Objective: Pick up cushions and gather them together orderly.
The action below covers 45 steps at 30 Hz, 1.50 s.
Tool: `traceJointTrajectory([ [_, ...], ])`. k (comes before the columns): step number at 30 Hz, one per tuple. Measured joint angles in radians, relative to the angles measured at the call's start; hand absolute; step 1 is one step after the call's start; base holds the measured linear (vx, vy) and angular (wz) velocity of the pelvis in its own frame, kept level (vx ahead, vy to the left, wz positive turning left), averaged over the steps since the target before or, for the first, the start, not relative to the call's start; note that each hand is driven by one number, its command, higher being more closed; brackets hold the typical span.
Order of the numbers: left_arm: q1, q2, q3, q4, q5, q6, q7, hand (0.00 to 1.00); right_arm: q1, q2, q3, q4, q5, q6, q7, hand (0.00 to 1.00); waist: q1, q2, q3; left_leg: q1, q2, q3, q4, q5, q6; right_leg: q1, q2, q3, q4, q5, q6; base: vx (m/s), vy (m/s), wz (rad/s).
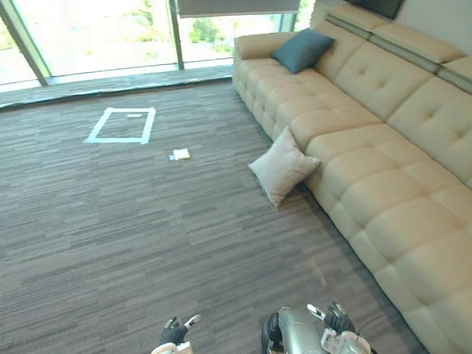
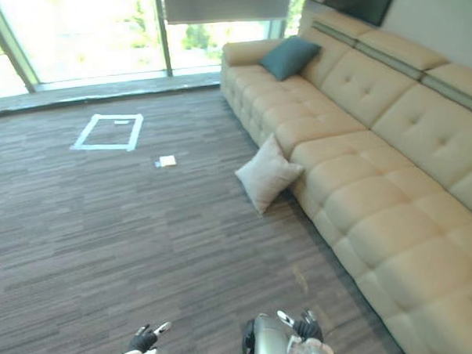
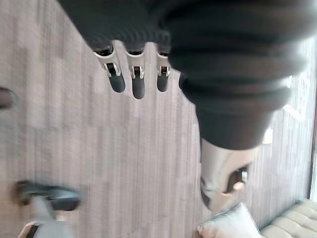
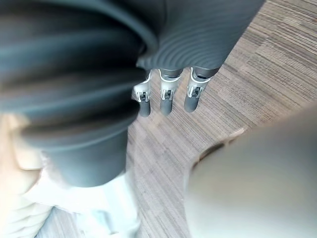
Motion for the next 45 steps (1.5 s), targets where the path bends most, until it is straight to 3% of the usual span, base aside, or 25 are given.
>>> traceJointTrajectory([
  [1, -0.003, -0.023, 0.015, 0.002, 0.005, 0.001, 0.001, 0.00, 0.000, -0.014, 0.001, 0.001, -0.002, 0.005, 0.001, 0.00, -0.014, 0.023, -0.010, 0.007, 0.026, -0.033, 0.037, 0.004, -0.003, -0.001, 0.016, 0.012, 0.062, 0.002, -0.024, 0.76, -0.241, 0.66],
  [3, 0.005, -0.058, 0.032, -0.001, 0.019, -0.001, -0.003, 0.00, -0.015, -0.044, 0.008, 0.001, -0.004, 0.007, 0.002, 0.00, -0.013, 0.086, -0.019, -0.064, 0.094, -0.066, 0.232, 0.049, -0.035, 0.008, 0.037, -0.025, 0.141, -0.093, -0.041, 0.71, -0.239, 0.37],
  [5, 0.001, -0.063, 0.082, -0.002, 0.029, 0.001, -0.005, 0.00, -0.031, -0.046, 0.007, 0.000, -0.005, 0.015, 0.000, 0.00, -0.006, 0.124, -0.007, -0.296, 0.191, -0.133, 0.742, 0.311, -0.112, 0.115, 0.086, -0.046, 0.138, -0.196, -0.077, 0.69, -0.225, 0.03],
  [7, 0.006, -0.062, 0.119, -0.022, 0.031, 0.001, -0.003, 0.00, -0.036, -0.040, 0.011, 0.010, -0.001, 0.023, -0.006, 0.00, 0.006, 0.117, 0.012, -0.412, 0.250, -0.116, 0.982, 0.278, -0.111, 0.267, 0.124, -0.041, 0.057, -0.225, -0.096, 0.75, -0.178, -0.36],
  [8, 0.010, -0.051, 0.123, -0.055, 0.031, 0.000, -0.002, 0.00, -0.037, -0.026, 0.030, 0.011, -0.001, 0.027, -0.008, 0.00, 0.014, 0.084, 0.027, -0.476, 0.253, -0.078, 1.021, 0.240, -0.100, 0.377, 0.125, -0.019, -0.017, -0.232, -0.098, 0.66, -0.142, -0.37],
  [10, 0.014, -0.041, 0.122, -0.082, 0.029, -0.003, -0.003, 0.00, -0.032, -0.006, 0.052, 0.012, -0.001, 0.027, -0.008, 0.00, 0.032, 0.051, 0.022, -0.580, 0.259, -0.003, 0.950, 0.196, -0.093, 0.488, 0.123, 0.017, -0.127, -0.232, -0.097, 0.56, -0.099, -0.51],
  [13, 0.019, -0.039, 0.114, -0.098, 0.023, -0.017, -0.002, 0.00, -0.043, 0.013, 0.049, 0.011, -0.001, 0.030, -0.008, 0.00, 0.044, 0.049, 0.023, -0.675, 0.221, 0.080, 0.535, 0.147, -0.089, 0.626, 0.112, 0.075, -0.229, -0.242, -0.067, 0.65, 0.023, -0.61],
  [14, 0.019, -0.039, 0.110, -0.097, 0.022, -0.020, -0.002, 0.00, -0.035, 0.021, 0.037, 0.011, -0.001, 0.029, -0.010, 0.00, 0.054, 0.049, 0.023, -0.679, 0.174, 0.059, 0.331, 0.172, -0.091, 0.664, 0.098, 0.103, -0.247, -0.259, -0.041, 0.61, 0.139, -0.71],
  [17, 0.038, -0.031, 0.086, -0.095, 0.016, -0.021, -0.001, 0.00, -0.023, 0.023, 0.044, 0.013, -0.001, 0.028, -0.016, 0.00, 0.067, 0.057, 0.014, -0.690, 0.126, -0.018, 0.164, 0.311, -0.080, 0.714, 0.094, 0.160, -0.261, -0.306, -0.005, 0.53, 0.245, -0.84],
  [18, 0.038, -0.002, 0.084, -0.089, 0.008, -0.020, -0.002, 0.00, -0.017, 0.045, 0.051, 0.016, -0.002, 0.028, -0.017, 0.00, 0.075, 0.020, -0.011, -0.693, 0.092, -0.017, 0.195, 0.320, -0.049, 0.722, 0.055, 0.208, -0.248, -0.316, 0.006, 0.62, 0.304, -0.47],
  [21, 0.016, 0.032, 0.063, -0.063, 0.016, -0.017, -0.004, 0.00, -0.003, 0.071, 0.040, 0.011, -0.002, 0.023, -0.016, 0.00, 0.057, -0.034, -0.019, -0.625, 0.053, 0.040, 0.218, 0.228, -0.013, 0.565, 0.005, 0.255, 0.126, -0.254, 0.043, 0.60, 0.301, -0.26],
  [22, 0.012, 0.034, 0.063, -0.057, 0.016, -0.017, -0.004, 0.00, -0.004, 0.071, 0.040, 0.011, -0.002, 0.024, -0.016, 0.00, 0.059, -0.037, -0.019, -0.608, 0.049, 0.050, 0.219, 0.213, -0.011, 0.536, 0.001, 0.259, 0.198, -0.226, 0.058, 0.65, 0.329, -0.58],
  [23, 0.006, 0.038, 0.062, -0.034, 0.019, -0.008, 0.000, 0.00, -0.012, 0.062, 0.036, 0.011, -0.002, 0.022, -0.015, 0.00, 0.059, -0.025, -0.009, -0.524, 0.044, 0.084, 0.212, 0.161, -0.009, 0.419, -0.029, 0.241, 0.466, -0.134, 0.111, 0.31, 0.147, -0.53],
  [25, 0.008, 0.039, 0.044, -0.016, 0.028, 0.002, 0.005, 0.00, -0.016, 0.054, 0.039, 0.000, -0.003, 0.011, -0.009, 0.00, 0.051, -0.013, -0.006, -0.407, 0.041, 0.120, 0.171, 0.125, -0.012, 0.316, -0.062, 0.160, 0.649, -0.147, 0.094, 0.51, 0.210, -0.57],
  [27, 0.005, 0.039, 0.014, -0.008, 0.037, 0.002, 0.003, 0.00, -0.020, 0.049, 0.044, -0.005, -0.004, 0.005, -0.004, 0.00, 0.042, -0.008, -0.010, -0.326, 0.042, 0.139, 0.103, 0.121, -0.013, 0.229, -0.068, 0.078, 0.658, -0.178, 0.080, 0.44, 0.136, -0.27],
  [30, 0.002, 0.032, -0.008, 0.001, 0.037, 0.004, -0.003, 0.00, -0.041, 0.041, 0.041, -0.004, -0.015, 0.006, -0.004, 0.00, 0.023, 0.008, -0.007, -0.182, 0.059, 0.217, -0.017, 0.128, -0.029, 0.150, -0.074, -0.131, 0.371, -0.235, 0.044, 0.45, 0.039, -0.32],
  [31, 0.008, 0.031, -0.009, 0.002, 0.037, 0.003, -0.003, 0.00, -0.043, 0.041, 0.041, -0.004, -0.029, 0.006, -0.004, 0.00, 0.023, 0.008, -0.007, -0.152, 0.057, 0.243, -0.043, 0.130, -0.039, 0.148, -0.070, -0.185, 0.260, -0.212, 0.015, 0.41, -0.011, -0.45],
  [32, 0.013, 0.035, -0.011, 0.001, 0.038, 0.003, -0.003, 0.00, -0.050, 0.041, 0.042, 0.003, -0.040, 0.006, -0.004, 0.00, 0.023, 0.001, -0.008, -0.121, 0.043, 0.259, -0.059, 0.125, -0.063, 0.148, -0.048, -0.206, 0.107, -0.122, -0.032, 0.35, -0.026, -0.37],
  [33, 0.015, 0.037, -0.012, 0.001, 0.038, 0.003, -0.004, 0.00, -0.050, 0.041, 0.043, 0.005, -0.040, 0.008, -0.004, 0.00, 0.023, -0.004, -0.009, -0.117, 0.038, 0.260, -0.059, 0.123, -0.065, 0.148, -0.045, -0.203, 0.080, -0.090, -0.041, 0.48, -0.083, -0.63],
  [34, 0.013, 0.022, -0.001, 0.011, 0.043, 0.004, -0.004, 0.00, -0.050, 0.029, 0.044, 0.013, -0.041, 0.011, -0.004, 0.00, 0.029, 0.008, -0.019, -0.091, 0.045, 0.259, -0.032, 0.105, -0.093, 0.154, -0.026, -0.190, 0.073, -0.117, -0.115, 0.58, -0.137, -0.65],
  [36, 0.016, 0.002, 0.008, 0.010, 0.057, 0.003, -0.005, 0.00, -0.052, 0.018, 0.036, 0.006, -0.040, 0.013, -0.005, 0.00, 0.016, 0.038, -0.015, -0.147, 0.104, 0.236, 0.167, 0.099, -0.103, 0.189, 0.006, -0.176, 0.044, -0.152, -0.105, 0.52, -0.179, -0.48],
  [38, 0.010, -0.017, 0.010, -0.007, 0.056, 0.002, -0.007, 0.00, -0.047, -0.009, 0.037, 0.006, -0.039, 0.016, -0.012, 0.00, 0.014, 0.086, -0.010, -0.328, 0.246, 0.116, 0.630, 0.128, -0.108, 0.292, 0.094, -0.147, -0.039, -0.178, -0.116, 0.34, -0.134, -0.45],
  [40, 0.017, -0.021, 0.010, -0.029, 0.056, 0.001, -0.006, 0.00, -0.045, -0.004, 0.046, 0.013, -0.037, 0.018, -0.017, 0.00, 0.026, 0.079, -0.006, -0.388, 0.274, 0.089, 0.741, 0.117, -0.114, 0.364, 0.120, -0.108, -0.070, -0.191, -0.120, 0.31, -0.053, -0.77],
  [43, 0.021, -0.017, 0.010, -0.052, 0.054, -0.002, -0.005, 0.00, -0.037, 0.004, 0.046, 0.016, -0.037, 0.020, -0.017, 0.00, 0.030, 0.054, -0.006, -0.446, 0.264, 0.092, 0.645, 0.106, -0.099, 0.441, 0.125, -0.031, -0.132, -0.197, -0.107, 0.31, -0.018, -0.91],
  [45, 0.020, -0.023, 0.031, -0.059, 0.049, -0.005, -0.004, 0.00, -0.035, 0.002, 0.044, 0.018, -0.037, 0.026, -0.018, 0.00, 0.037, 0.049, -0.005, -0.482, 0.243, 0.046, 0.439, 0.106, -0.099, 0.474, 0.128, 0.054, -0.162, -0.202, -0.088, 0.33, 0.091, -1.17],
])
